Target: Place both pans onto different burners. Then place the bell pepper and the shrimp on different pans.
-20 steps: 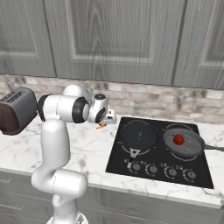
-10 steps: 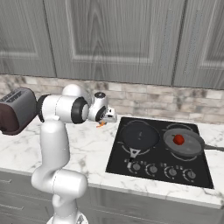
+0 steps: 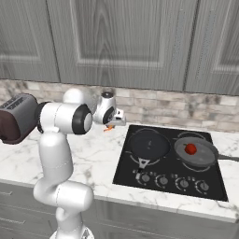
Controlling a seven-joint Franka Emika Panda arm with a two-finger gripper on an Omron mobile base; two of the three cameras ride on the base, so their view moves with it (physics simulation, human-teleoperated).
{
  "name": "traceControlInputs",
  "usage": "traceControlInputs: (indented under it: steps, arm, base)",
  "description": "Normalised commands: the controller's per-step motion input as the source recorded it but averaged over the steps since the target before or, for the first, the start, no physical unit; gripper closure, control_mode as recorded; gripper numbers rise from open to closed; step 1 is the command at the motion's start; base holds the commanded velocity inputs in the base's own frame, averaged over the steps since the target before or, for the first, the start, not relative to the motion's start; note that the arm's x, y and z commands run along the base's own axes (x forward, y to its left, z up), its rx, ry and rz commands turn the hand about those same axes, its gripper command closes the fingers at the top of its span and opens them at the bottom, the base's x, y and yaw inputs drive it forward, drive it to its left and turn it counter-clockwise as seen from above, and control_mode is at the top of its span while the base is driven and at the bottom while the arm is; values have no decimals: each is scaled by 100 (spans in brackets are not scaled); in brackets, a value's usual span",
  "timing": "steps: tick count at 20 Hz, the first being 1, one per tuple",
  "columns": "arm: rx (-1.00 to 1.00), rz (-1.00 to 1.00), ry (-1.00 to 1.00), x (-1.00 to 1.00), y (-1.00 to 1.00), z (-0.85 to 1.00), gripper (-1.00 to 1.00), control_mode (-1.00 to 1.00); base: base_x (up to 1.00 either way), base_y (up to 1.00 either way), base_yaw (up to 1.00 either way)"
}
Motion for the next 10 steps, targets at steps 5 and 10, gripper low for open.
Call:
traceControlInputs:
  steps: [5,10]
  arm:
    - [0,0,0,-27,-25,15,100,-100]
    - [0,0,0,-33,-22,23,100,-100]
  base:
    - [0,0,0]
    - [0,0,0]
